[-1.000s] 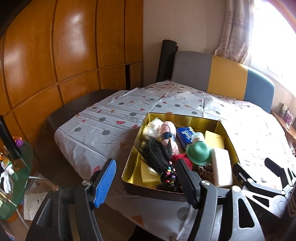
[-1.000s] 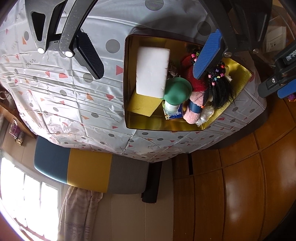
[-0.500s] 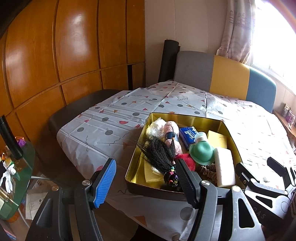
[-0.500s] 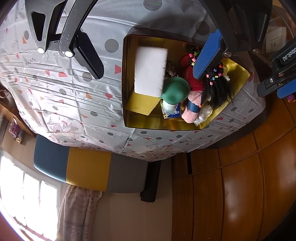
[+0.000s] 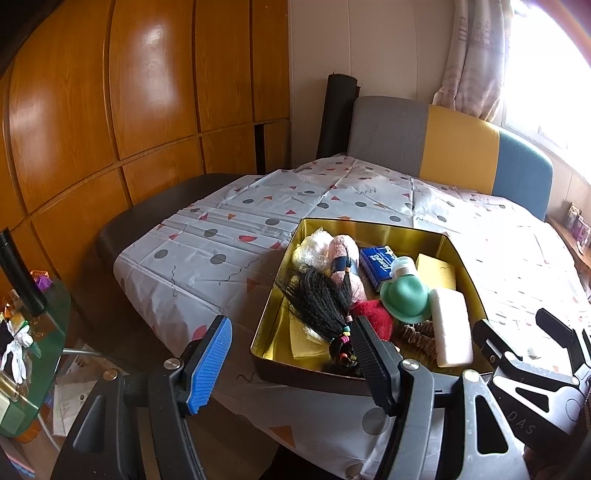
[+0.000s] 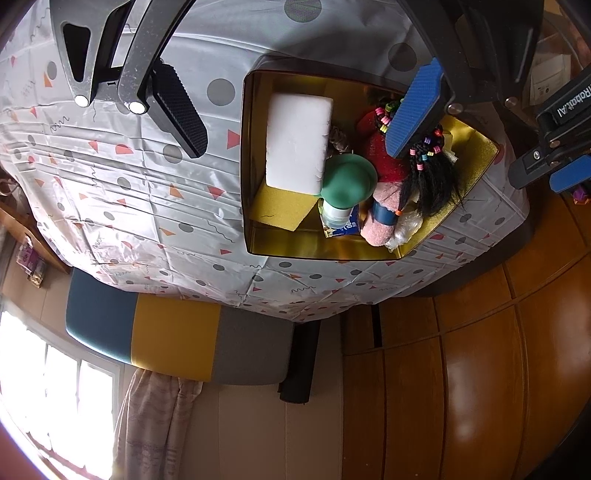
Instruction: Organize soft objects
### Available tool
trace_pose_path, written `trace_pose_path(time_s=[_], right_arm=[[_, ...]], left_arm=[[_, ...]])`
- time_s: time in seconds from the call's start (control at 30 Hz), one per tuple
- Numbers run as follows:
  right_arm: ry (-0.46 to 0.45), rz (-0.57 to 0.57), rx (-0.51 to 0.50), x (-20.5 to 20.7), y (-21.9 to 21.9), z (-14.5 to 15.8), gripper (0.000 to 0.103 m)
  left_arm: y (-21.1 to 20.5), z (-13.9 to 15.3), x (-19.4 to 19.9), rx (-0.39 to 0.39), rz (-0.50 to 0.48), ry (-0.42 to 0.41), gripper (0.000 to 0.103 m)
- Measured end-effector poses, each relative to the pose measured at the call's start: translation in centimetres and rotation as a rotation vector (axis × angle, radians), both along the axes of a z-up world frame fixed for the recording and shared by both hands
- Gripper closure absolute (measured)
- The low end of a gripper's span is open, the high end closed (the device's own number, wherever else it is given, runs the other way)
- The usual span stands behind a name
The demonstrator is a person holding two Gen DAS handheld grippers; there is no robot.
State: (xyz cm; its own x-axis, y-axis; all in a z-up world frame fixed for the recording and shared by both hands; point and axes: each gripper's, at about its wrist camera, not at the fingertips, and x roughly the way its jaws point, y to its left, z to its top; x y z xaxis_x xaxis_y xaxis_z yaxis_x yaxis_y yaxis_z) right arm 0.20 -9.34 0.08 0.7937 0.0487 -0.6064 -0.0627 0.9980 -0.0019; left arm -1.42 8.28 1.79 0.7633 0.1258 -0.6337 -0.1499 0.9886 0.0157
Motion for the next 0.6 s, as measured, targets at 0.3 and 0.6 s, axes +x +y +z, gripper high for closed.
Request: trace_pose_path(time_s=[0.3,0.6], right_arm=[[0.002,0.001,0.002,-0.03,0.00,-0.04,0.005],[0.004,0.002,0.003,-0.08,-0.01,-0.11,0.005]], left_arm=[[0.04,-0.03,0.01,0.000,0.002,0.003,0.035],[-0.06,-0.04,-0.03,-0.001,0.001,0.003,0.035]])
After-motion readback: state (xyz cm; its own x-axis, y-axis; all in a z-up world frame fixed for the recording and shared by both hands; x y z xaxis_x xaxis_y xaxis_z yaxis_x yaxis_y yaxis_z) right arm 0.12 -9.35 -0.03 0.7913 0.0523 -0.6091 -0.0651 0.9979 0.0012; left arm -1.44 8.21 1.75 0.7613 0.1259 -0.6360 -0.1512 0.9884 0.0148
